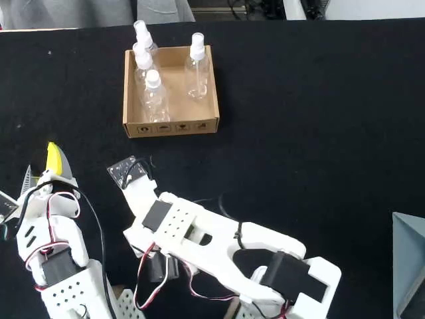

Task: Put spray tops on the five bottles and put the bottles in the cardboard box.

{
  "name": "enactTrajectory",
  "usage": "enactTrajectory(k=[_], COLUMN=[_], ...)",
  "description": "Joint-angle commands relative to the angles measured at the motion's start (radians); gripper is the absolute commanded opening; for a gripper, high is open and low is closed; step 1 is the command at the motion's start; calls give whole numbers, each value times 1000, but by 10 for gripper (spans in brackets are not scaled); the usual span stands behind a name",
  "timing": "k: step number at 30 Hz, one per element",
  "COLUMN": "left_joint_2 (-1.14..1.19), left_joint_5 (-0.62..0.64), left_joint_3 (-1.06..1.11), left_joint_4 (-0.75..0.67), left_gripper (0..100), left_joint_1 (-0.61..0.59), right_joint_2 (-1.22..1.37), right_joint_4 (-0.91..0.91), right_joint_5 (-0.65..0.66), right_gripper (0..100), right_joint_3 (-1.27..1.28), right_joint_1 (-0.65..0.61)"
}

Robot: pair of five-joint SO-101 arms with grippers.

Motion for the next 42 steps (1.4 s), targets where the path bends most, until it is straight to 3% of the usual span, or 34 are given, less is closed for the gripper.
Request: enactTrajectory(k=[1,13,18,29,42], left_joint_2=[-11,-11,-11,-11,-11], left_joint_5=[-3,-3,-3,-3,-5], left_joint_3=[22,22,22,22,22], left_joint_4=[-23,-23,-23,-23,-23], left_gripper=[209,209,209,209,209], left_joint_1=[-4,-2,-2,5,13], right_joint_2=[-5,-15,-15,-12,-15], right_joint_4=[9,15,25,321,376], right_joint_5=[-2,43,167,331,479], right_gripper=[154,134,134,134,135], right_joint_3=[-85,-88,-119,-369,-418], right_joint_1=[-14,-3,69,152,210])
